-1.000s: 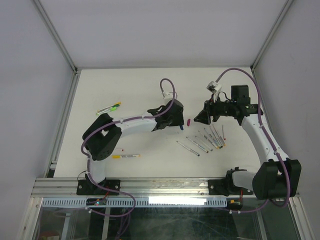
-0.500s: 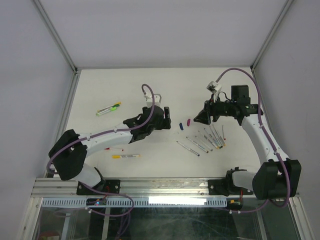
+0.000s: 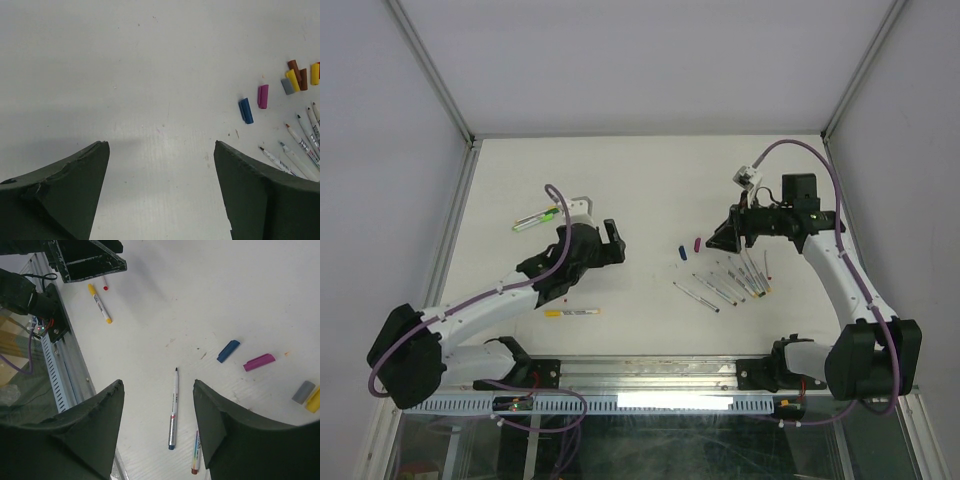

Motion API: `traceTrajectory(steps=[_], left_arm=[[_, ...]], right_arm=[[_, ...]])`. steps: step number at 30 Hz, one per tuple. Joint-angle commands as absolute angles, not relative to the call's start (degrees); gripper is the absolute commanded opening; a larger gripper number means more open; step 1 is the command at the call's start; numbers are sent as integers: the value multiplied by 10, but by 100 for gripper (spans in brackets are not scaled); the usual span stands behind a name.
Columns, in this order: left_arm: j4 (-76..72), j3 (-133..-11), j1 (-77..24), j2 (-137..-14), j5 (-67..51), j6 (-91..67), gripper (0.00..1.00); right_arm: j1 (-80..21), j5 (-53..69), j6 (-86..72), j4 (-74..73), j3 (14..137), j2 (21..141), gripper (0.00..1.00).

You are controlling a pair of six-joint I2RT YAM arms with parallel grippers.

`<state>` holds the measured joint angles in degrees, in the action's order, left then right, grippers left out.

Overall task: Open the pen caps
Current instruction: Move the pen to the center of the board.

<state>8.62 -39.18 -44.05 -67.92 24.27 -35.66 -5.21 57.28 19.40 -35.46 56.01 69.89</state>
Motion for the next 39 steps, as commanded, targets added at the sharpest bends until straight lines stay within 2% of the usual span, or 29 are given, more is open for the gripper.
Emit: traceTrajectory(steps=[1,2,3,7,11,15,19,21,23,26,30,39], left_arm=[[73,-367,-417,-614,239,-378,93],[73,-360,-409,-603,236,-384,98],[67,-352,-397,-589,221,-388,99],[35,-319,-332,-530,130,-393,99],[42,-323,-282,-489,83,-391,99],[50,-368,-190,-471,-35,-398,99],[87,-448,-75,-497,-172,-384,99],[121,-484,-31,-515,-194,-354,99],[156,-511,-8,-526,-173,-305,99],[186,-515,-2,-528,-69,-226,99],[216,-511,4,-498,19,-190,99],[213,-484,4,-425,122,-181,99]], right_arm=[[-50,629,201,-321,553,683,60],[-51,633,202,-316,549,682,60],[-53,635,203,-310,544,681,60],[-83,628,227,-292,530,677,60],[-155,590,286,-288,523,681,62],[-244,520,382,-293,525,694,70],[-311,481,430,-307,556,736,71],[-357,449,429,-310,573,766,71],[-410,394,420,-295,580,788,71],[-485,317,394,-269,591,829,69],[-557,221,347,-261,640,903,68],[-645,161,274,-282,806,1069,58]])
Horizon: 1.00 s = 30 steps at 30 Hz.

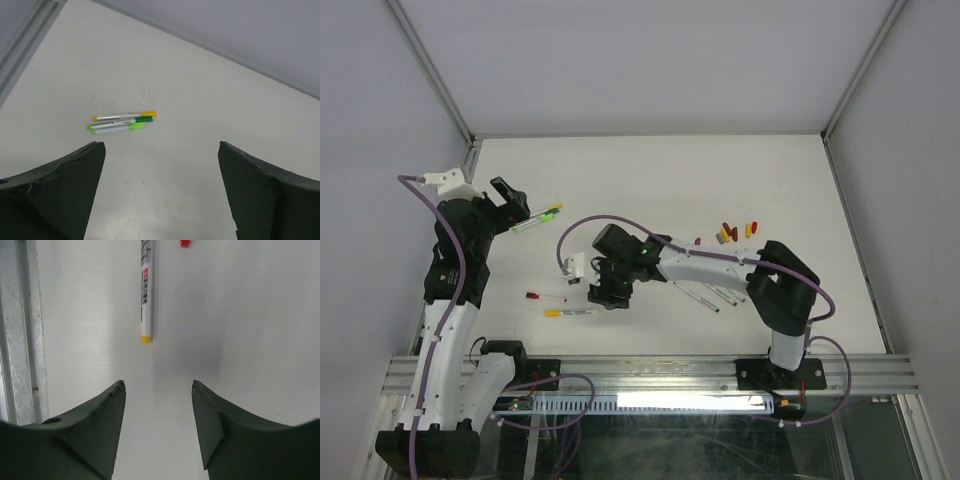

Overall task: Open the pen caps
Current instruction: Move the pen to the center of the board.

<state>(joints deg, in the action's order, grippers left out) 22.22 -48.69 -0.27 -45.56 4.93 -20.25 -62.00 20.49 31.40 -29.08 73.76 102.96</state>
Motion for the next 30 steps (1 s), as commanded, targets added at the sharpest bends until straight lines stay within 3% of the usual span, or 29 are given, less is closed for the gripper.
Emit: traceTrajectory(steps=[1,11,23,30], left_arm=[[214,-482,5,-418,128,-181,99],[211,-478,5,-399,141,-182,99],[208,-474,5,-388,141,-182,99],[208,-474,5,-387,141,-182,99]], right_arm=[[-652,158,270,-286,821,1083,57],[-686,135,262,-317,932,1190,46],[-704,123,267,-351,977,1243,38],[-705,105,282,-373,962,1236,16]])
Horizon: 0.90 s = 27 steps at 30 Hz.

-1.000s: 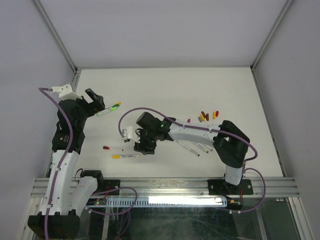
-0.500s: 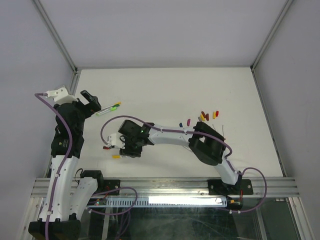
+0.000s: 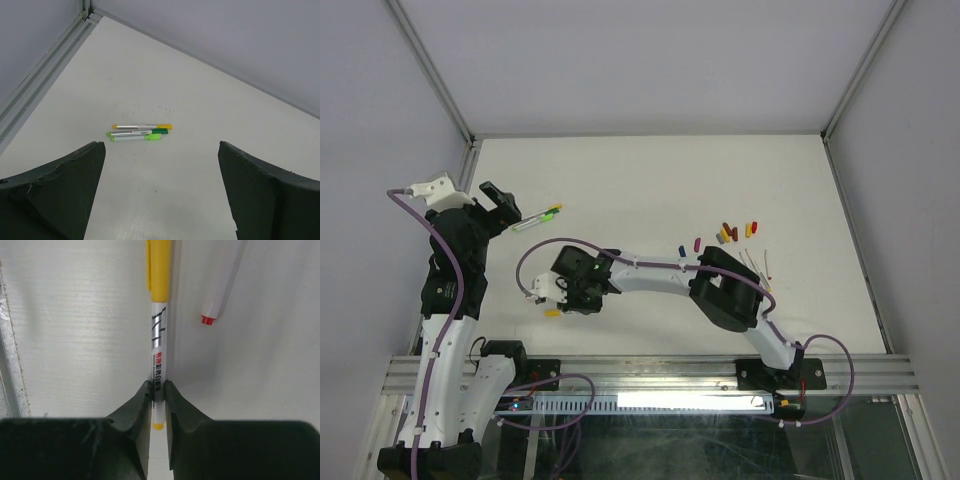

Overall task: Open the pen caps
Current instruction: Move the pen to the center of the board.

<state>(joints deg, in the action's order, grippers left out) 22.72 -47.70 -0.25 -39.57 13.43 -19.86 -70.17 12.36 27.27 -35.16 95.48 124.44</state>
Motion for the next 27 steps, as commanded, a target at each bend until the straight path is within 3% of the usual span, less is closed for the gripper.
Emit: traceTrajectory(steps=[1,7,16,22,27], left_arm=[[207,-473,5,-388,140,-182,99],[207,-473,5,-388,139,-181,99],[205,-471,5,-387,126,-183,99],[203,-470,5,-386,120,-184,99],[204,-470,5,-386,118,-185,99]], right_arm=[[-705,104,287,-373,953,1230,12],[-701,87,312,-376,879,1171,1],[-627,90,336,-394,722,1063,0],[-560,93,358,-426,667,1019,4],[-555,93,358,-446,682,1033,16]])
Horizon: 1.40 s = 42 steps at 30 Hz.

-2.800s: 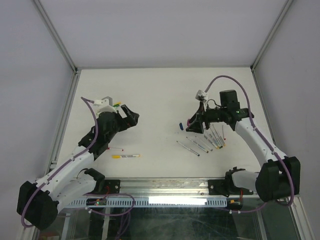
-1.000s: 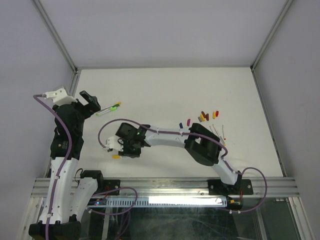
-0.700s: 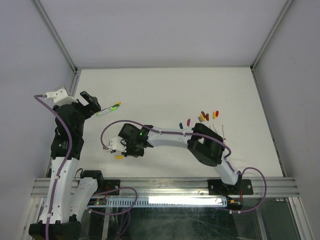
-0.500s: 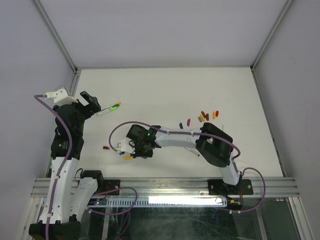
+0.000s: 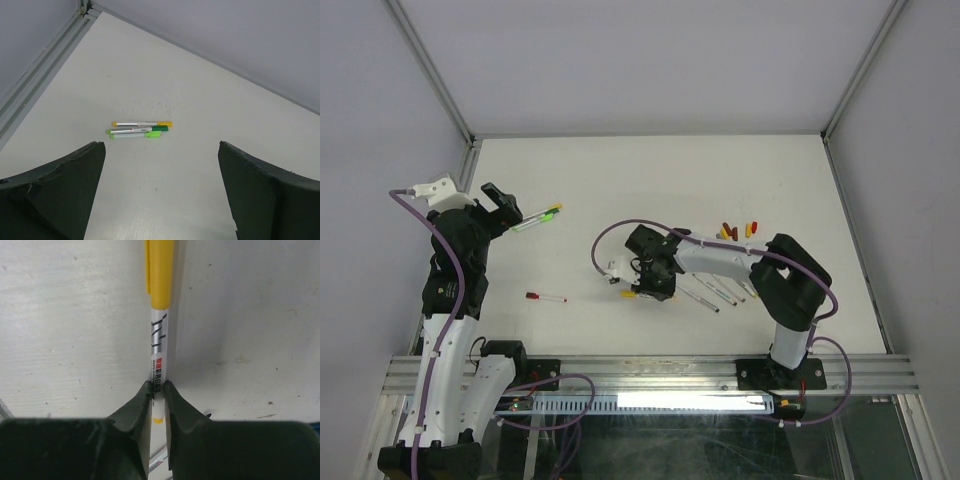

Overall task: Open the pen caps
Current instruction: Move the pen to the center of the board, then pick up the pen from the center of the board.

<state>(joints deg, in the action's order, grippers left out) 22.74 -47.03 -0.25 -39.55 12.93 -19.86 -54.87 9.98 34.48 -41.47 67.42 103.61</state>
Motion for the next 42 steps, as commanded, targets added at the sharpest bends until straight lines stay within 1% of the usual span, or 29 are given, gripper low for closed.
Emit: traceTrajectory(steps=[1,3,6,11,18,19,23,25,30,33,36,42], left_arm=[[203,-470,4,-386,119,-185,99],[203,-469,5,-385,120,-184,99],[203,-469,5,-385,118,-185,99],[201,-469,5,-384,110,-185,99],[199,-467,5,-385,100,-185,99],[198,-468,5,-385,98,-185,99],[196,-466,4,-388,72,-186,99],[186,-461,5,-388,33,-187,99],[155,-445,5,-389,-87,-224,99],[122,-421,5,-379,-141,-275,99],[70,-372,5,-365,-190,-339,99],[-81,-270,1,-356,-276,-481,99]], right_arm=[[-555,91,355,-449,692,1041,20],[-555,83,351,-457,712,1059,25],[-555,73,341,-464,737,1085,30],[-558,67,326,-470,769,1117,30],[-578,43,306,-458,772,1140,25],[-581,43,305,-457,771,1141,22],[-580,49,297,-449,764,1136,3],[-577,51,294,-433,750,1120,0],[-552,73,289,-393,723,1067,0],[-541,88,287,-364,700,1031,0],[-532,114,282,-347,687,1007,0],[-494,198,264,-335,684,981,0]])
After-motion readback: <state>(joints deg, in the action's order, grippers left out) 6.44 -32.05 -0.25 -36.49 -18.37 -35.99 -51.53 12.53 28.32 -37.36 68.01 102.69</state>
